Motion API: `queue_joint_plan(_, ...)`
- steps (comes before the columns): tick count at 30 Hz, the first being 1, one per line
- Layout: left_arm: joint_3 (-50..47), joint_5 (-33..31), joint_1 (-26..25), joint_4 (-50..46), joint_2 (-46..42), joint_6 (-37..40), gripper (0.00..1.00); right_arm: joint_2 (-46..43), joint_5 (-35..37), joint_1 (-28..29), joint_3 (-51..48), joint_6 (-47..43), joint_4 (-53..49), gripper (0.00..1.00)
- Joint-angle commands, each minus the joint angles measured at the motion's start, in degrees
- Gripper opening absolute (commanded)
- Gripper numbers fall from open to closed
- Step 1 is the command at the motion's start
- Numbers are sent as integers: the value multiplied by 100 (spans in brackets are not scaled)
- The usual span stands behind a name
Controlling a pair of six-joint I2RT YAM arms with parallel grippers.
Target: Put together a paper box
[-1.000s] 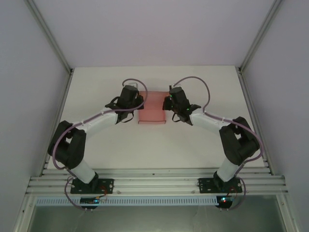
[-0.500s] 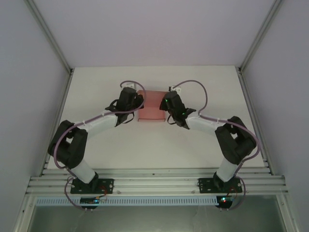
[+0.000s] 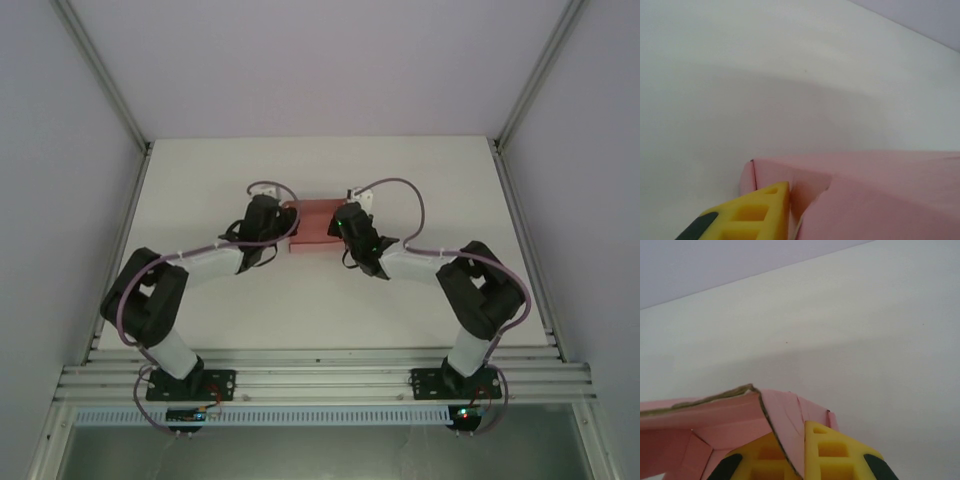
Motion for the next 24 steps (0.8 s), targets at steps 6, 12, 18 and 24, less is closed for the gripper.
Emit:
queue_joint_plan(6, -810, 457, -321, 701, -507, 522, 29, -257, 293, 359, -631, -320, 340, 0)
queue_joint_plan(12, -1173, 210, -367, 338, -1199, 739, 49, -463, 426, 439, -1121, -594, 762, 0)
queue_joint_plan(18, -1556, 99, -374, -377, -2076, 571, 100, -495, 628, 604, -1505, -1148, 1153, 0)
queue_joint_plan(24, -1696, -118, -385, -1535, -2974, 298, 99, -570, 679, 736, -1647, -1436, 1335, 0)
